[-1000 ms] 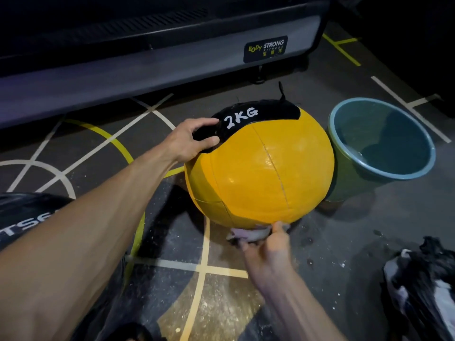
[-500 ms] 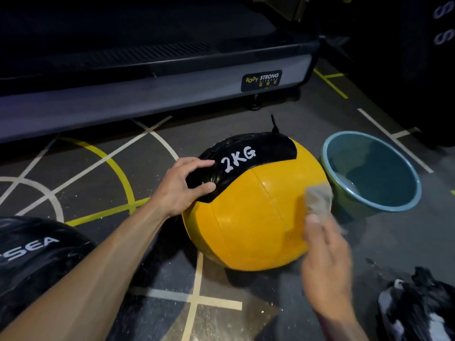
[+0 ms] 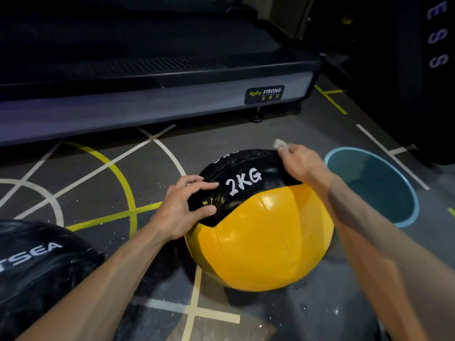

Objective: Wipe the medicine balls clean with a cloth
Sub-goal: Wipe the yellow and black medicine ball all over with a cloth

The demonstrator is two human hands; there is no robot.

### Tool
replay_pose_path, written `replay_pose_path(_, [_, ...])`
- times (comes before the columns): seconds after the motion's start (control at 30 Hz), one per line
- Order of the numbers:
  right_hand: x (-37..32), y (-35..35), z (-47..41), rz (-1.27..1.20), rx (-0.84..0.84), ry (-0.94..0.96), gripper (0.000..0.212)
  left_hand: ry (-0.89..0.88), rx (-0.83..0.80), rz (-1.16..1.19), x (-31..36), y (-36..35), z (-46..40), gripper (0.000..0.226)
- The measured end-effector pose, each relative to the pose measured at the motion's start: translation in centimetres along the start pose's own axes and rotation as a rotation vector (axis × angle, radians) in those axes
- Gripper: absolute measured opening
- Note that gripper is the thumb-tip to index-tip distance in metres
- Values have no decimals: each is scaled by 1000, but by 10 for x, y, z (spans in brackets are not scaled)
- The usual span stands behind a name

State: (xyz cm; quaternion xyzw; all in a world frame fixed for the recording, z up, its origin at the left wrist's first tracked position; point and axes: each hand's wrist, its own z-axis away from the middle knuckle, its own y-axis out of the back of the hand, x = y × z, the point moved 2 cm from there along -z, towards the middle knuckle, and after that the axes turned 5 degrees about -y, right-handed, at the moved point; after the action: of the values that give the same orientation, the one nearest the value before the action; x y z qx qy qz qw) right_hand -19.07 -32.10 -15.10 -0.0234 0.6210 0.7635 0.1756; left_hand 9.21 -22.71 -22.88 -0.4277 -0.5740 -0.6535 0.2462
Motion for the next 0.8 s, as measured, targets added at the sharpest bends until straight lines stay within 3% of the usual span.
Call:
replay_pose_path(0.1, [18, 4, 6, -66, 22, -61, 51, -6, -30, 126, -5, 4, 5, 36])
replay_pose_path(0.2, [24, 4, 21, -103, 105, -34, 43, 111, 89, 232, -9, 15, 3, 19])
replay_pose_path(0.27, [34, 6, 30, -141, 130, -45, 38, 239, 151, 79, -9, 22, 6, 24])
replay_pose_path(0.33, [46, 10, 38, -180, 118, -47, 38, 384, 55, -107, -7, 20, 13, 43])
replay_pose_path(0.43, [52, 16, 52, -151, 147, -42, 39, 495, -87, -29, -4, 10, 11, 54])
replay_pose_path(0.5, [45, 16, 60, -123, 210, -5, 37, 479, -30, 97, -2, 9, 4, 46])
replay_pose_path(0.67, [37, 23, 70, -280, 315, 32, 29, 376, 83, 121, 10, 37, -8, 41])
replay_pose_path(0.8, [1, 41, 60, -501, 354, 104, 28, 278, 273, 4, 34, 104, -32, 45])
